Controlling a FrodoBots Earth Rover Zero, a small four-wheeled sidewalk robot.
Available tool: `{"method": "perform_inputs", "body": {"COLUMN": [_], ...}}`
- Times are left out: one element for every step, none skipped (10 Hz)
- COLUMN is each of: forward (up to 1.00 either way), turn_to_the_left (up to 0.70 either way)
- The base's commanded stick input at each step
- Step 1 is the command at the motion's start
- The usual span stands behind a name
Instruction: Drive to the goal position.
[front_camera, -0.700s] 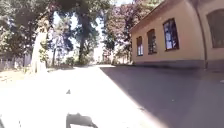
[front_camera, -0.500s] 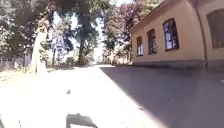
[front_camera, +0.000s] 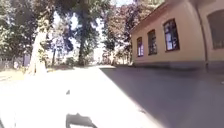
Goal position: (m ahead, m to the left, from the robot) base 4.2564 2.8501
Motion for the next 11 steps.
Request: {"method": "perform_inputs", "body": {"forward": [0.45,0.45,0.45,0.45,0.45,0.45,0.45,0.45,0.45,0.45,0.45], "turn_to_the_left": [0.0,0.0,0.0,0.0,0.0,0.0,0.0,0.0,0.07,0.19,0.27]}}
